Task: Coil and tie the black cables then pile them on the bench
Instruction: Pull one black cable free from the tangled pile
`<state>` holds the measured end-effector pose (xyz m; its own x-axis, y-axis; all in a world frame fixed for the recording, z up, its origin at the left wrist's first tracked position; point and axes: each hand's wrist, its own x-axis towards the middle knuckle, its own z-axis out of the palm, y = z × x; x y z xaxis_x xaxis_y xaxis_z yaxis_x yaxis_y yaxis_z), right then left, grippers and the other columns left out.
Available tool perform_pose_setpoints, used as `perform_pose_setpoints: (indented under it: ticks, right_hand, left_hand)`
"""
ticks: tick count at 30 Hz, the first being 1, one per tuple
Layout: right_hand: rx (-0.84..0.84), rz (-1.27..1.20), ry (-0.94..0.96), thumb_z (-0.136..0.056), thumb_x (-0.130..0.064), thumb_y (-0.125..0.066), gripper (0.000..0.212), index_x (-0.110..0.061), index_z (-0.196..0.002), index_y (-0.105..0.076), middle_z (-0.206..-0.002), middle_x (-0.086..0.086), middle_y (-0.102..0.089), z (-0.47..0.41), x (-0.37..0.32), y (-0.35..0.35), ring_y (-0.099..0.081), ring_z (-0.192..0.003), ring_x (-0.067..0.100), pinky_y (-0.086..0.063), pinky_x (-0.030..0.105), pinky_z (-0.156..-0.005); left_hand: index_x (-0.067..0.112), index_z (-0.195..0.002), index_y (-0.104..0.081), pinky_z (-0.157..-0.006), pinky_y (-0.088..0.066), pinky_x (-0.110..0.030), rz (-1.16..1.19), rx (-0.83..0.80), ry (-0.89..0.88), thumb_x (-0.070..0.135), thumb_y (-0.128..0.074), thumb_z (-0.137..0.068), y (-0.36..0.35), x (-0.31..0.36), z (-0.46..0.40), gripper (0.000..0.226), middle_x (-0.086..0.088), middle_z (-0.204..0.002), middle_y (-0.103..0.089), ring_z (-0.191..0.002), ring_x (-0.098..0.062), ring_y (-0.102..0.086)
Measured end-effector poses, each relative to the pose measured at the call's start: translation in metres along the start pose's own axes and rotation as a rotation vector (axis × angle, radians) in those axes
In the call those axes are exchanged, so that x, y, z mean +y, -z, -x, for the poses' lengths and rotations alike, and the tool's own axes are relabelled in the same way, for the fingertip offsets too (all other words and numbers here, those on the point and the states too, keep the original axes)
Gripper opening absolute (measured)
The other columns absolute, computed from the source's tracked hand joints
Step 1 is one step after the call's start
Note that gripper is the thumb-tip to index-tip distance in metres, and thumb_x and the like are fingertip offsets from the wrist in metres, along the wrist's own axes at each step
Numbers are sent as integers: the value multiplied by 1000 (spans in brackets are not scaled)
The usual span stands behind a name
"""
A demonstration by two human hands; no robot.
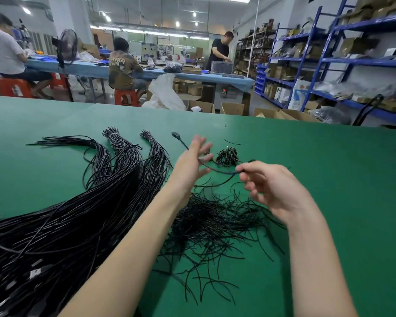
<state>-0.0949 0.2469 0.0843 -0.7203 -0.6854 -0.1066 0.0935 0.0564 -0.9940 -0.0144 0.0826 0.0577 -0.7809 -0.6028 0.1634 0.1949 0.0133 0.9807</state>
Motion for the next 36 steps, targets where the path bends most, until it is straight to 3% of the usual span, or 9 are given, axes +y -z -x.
perform_pose_setpoints:
  ticks: [3, 6, 9, 13, 18, 22, 25, 29, 36]
  right_hand:
    - [116, 530, -93, -92, -47, -70, 34, -14, -91, -77, -70, -5, -73, 1, 4, 12, -57, -57, 9, -47, 23, -56]
    - [389, 973, 102, -76, -71, -73, 43, -33, -94, -67, -88, -18, -63, -3, 7, 12, -61, -87, 10, -46, 31, -77]
    - [36, 799, 273, -84, -63, -71, 28, -37, -96, -74, -96, -21, -72, -5, 11, -2, -65, -93, -1, -48, 28, -84]
    - [-297, 523, 239, -102, -29, -62, 25, -18, -87, -79, -65, -5, -68, -9, 29, -16, -58, -58, 12, -49, 24, -68]
    - [-432, 333, 213, -99, -56, -56, 48, -19, -76, -77, -52, -3, -52, -9, 31, -9, -39, -46, 11, -43, 19, -54]
    - [-317, 553, 297, -80, -75, -60, 54, -24, -73, -77, -55, -4, -41, -14, 37, -7, -37, -56, 15, -35, 31, -62]
    - [-86, 766, 342, -65, -93, -56, 65, -33, -75, -77, -50, -8, -41, -18, 42, -13, -33, -52, 9, -32, 31, -58]
    - [205, 904, 427, -62, -50, -59, 12, -43, -68, -67, -50, -14, -54, -23, 38, -9, -43, -54, 11, -36, 24, -52]
    - [102, 731, 509, -60, -68, -65, 29, -44, -75, -71, -65, -14, -67, -21, 31, -11, -58, -62, 6, -52, 33, -63]
  left_hand:
    - [21, -134, -59, -106, -48, -32, 114, 34, -34, 39, -27, -110, 4, -4, -5, 44, 9, -128, -69, -120, -6, -63]
    - [20, -129, -61, -106, -48, -30, 220, -11, -26, 37, -23, -111, 0, -4, -5, 45, 4, -126, -71, -123, -9, -62]
    - [20, -132, -58, -106, -47, -26, 265, -52, -24, 38, -20, -111, -5, -4, -3, 47, 4, -131, -67, -126, -8, -59]
    - [13, -135, -57, -106, -48, -27, 437, -87, -13, 38, -20, -111, 1, 1, -2, 51, -3, -133, -67, -127, -12, -60]
    - [5, -135, -57, -108, -47, -31, 650, -218, -35, 39, -21, -110, 6, 11, -1, 55, -13, -135, -64, -130, -21, -59]
    - [2, -127, -67, -105, -50, -37, 780, -484, 26, 48, -23, -107, 13, 21, 9, 66, -16, -129, -68, -127, -27, -61]
    - [6, -119, -74, -93, -57, -38, 572, -718, 99, 58, -23, -101, 24, 28, 15, 75, -13, -119, -73, -115, -31, -68]
    - [0, -123, -69, -102, -52, -42, 149, -911, 221, 65, -16, -99, 33, 30, 14, 87, -19, -124, -69, -117, -34, -66]
    - [-6, -128, -63, -122, -29, -39, -292, -839, 434, 58, -11, -103, 26, 20, 13, 86, -20, -136, -62, -134, -27, -54]
